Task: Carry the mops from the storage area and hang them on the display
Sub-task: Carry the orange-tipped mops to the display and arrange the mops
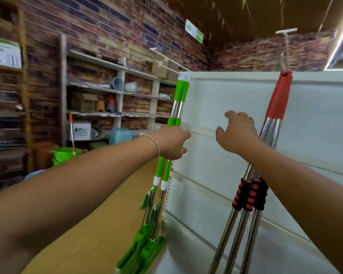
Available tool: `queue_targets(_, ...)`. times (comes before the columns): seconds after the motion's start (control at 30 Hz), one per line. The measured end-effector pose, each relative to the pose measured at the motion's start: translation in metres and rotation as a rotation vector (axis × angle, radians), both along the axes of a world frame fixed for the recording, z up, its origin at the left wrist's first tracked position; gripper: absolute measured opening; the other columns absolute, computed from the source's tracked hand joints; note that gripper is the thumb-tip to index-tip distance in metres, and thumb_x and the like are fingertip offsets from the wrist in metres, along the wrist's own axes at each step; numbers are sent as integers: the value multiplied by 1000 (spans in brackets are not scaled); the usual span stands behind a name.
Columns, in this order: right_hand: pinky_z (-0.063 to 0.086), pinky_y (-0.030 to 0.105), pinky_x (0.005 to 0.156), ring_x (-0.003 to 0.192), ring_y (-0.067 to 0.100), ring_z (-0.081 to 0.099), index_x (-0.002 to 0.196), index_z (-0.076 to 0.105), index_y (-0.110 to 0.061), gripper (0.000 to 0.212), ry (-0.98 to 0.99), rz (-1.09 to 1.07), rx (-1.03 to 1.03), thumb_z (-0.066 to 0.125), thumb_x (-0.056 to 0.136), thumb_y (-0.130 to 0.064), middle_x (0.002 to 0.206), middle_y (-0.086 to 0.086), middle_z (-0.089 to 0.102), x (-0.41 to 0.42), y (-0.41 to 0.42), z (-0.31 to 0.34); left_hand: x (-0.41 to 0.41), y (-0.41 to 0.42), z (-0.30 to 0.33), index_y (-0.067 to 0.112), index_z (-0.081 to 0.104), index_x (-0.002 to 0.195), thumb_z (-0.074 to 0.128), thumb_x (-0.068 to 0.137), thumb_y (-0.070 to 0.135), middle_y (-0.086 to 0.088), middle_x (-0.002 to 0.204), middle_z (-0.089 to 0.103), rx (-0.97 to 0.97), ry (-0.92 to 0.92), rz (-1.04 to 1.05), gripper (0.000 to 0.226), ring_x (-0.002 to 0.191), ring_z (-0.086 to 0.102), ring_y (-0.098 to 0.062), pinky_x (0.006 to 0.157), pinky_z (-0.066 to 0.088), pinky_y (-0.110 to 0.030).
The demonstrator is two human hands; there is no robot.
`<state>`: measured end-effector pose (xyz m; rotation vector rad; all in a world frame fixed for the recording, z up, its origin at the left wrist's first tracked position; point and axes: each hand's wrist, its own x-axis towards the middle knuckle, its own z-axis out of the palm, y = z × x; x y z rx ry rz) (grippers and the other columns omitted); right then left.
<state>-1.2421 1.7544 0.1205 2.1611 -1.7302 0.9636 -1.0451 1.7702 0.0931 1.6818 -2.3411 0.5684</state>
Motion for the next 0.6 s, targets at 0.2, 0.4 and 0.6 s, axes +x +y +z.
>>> queue_targets(0.2,42,46,99,123,44,44,135,48,-6,50,-7,153,21,54,93,-32,130,24,50,131,-2,-12,125,32,3,14,45,133,52,95,35,-11,126,56,23,-5,121,44,112,55,-31,86,48,-39)
queue_targets(0.4,43,45,102,124,42,48,131,52,-8,48,64,269,3,55,93,-38,129,23,53,231,-10,-19,222,46,-4,17,46,133,52,93,40,-10,129,55,34,17,292,47,116,54,-29,95,48,-45)
queue_targets(0.6,43,47,101,128,41,42,136,46,-12,50,89,371,18,52,94,-38,135,20,48,307,-30,-28,289,46,-20,16,45,134,53,93,41,-11,127,55,42,29,391,49,116,53,-30,92,48,-40)
